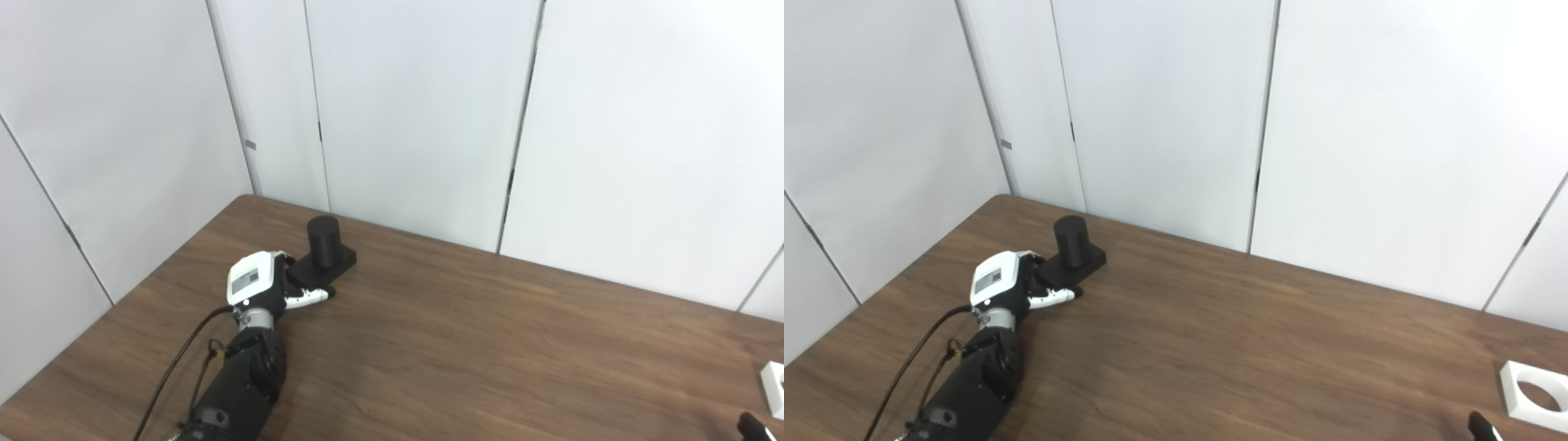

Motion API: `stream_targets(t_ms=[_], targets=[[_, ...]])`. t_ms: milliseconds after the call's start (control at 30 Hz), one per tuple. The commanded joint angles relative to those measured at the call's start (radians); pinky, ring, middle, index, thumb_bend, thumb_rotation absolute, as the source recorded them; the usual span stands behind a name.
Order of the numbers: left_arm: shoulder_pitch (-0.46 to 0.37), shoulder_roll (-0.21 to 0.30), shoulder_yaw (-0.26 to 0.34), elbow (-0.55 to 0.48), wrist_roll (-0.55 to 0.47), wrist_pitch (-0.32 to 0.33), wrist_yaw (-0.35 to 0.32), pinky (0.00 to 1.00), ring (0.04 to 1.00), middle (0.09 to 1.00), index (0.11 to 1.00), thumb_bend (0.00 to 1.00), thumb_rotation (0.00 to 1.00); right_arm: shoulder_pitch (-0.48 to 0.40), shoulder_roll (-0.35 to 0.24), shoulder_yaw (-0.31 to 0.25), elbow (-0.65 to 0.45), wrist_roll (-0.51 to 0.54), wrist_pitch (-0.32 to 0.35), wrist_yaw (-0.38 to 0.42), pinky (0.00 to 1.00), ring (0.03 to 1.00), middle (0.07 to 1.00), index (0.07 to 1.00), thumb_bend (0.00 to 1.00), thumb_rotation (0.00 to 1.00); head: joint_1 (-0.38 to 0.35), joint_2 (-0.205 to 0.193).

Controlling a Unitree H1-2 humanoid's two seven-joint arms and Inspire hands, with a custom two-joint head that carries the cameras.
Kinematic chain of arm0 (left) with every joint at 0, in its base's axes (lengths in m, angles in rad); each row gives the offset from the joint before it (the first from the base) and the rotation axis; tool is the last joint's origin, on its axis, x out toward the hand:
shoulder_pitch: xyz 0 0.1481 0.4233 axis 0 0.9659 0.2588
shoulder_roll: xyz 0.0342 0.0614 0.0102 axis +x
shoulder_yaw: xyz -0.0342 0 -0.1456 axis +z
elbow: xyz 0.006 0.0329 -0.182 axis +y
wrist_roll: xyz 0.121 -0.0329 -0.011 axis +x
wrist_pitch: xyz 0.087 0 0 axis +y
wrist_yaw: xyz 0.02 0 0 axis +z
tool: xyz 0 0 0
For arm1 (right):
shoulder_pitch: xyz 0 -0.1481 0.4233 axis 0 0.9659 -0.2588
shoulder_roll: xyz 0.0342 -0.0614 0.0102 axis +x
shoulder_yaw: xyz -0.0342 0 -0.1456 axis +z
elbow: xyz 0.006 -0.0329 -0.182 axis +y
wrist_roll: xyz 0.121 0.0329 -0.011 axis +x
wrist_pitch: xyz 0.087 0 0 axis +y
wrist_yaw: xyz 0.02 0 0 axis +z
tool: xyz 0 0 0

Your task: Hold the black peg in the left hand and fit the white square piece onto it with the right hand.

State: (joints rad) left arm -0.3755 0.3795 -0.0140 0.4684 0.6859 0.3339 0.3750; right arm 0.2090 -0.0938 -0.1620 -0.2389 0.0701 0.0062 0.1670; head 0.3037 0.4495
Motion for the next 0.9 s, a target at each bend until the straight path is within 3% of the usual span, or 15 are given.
stream_targets(t_ms=[0,67,100,200,600,867], targets=[[-0.058,0.014,0.008,0.007,-0.005,-0.042,0.069,0.9,0.828,0.771,0.589,0.86,0.37,0.112,-0.01,0.018,-0.032,-0.002,-0.026,0.001,1.0,1.0,0.959,0.927,0.68,1.0,0.001,0.001],[-0.064,0.012,0.009,0.028,-0.015,-0.075,0.11,0.88,0.805,0.736,0.545,0.84,0.31,0.113,-0.009,0.019,-0.034,-0.012,-0.027,-0.003,1.0,0.996,0.957,0.927,0.68,1.0,-0.001,0.002],[-0.066,0.011,0.008,0.036,-0.019,-0.089,0.125,0.87,0.794,0.712,0.509,0.65,0.17,0.113,-0.007,0.018,-0.035,-0.01,-0.023,-0.003,1.0,0.997,0.957,0.927,0.67,1.0,-0.002,0.003],[-0.07,0.012,0.003,0.054,-0.03,-0.115,0.151,0.87,0.785,0.686,0.484,0.54,0.08,0.114,-0.005,0.018,-0.039,-0.005,-0.014,-0.001,1.0,1.0,0.958,0.928,0.68,1.0,-0.003,0.004],[-0.058,-0.001,-0.005,0.026,-0.049,-0.127,0.163,0.78,0.785,0.688,0.479,0.52,0.06,0.113,-0.005,0.018,-0.036,-0.012,-0.026,-0.003,1.0,0.999,0.959,0.932,0.66,1.0,-0.028,0.019],[0.039,-0.017,-0.027,-0.212,-0.049,-0.119,0.09,0.71,0.767,0.69,0.482,0.52,0.05,0.115,-0.018,0.029,-0.052,-0.009,-0.014,0.013,1.0,1.0,0.987,0.977,0.67,1.0,-0.087,0.045]])
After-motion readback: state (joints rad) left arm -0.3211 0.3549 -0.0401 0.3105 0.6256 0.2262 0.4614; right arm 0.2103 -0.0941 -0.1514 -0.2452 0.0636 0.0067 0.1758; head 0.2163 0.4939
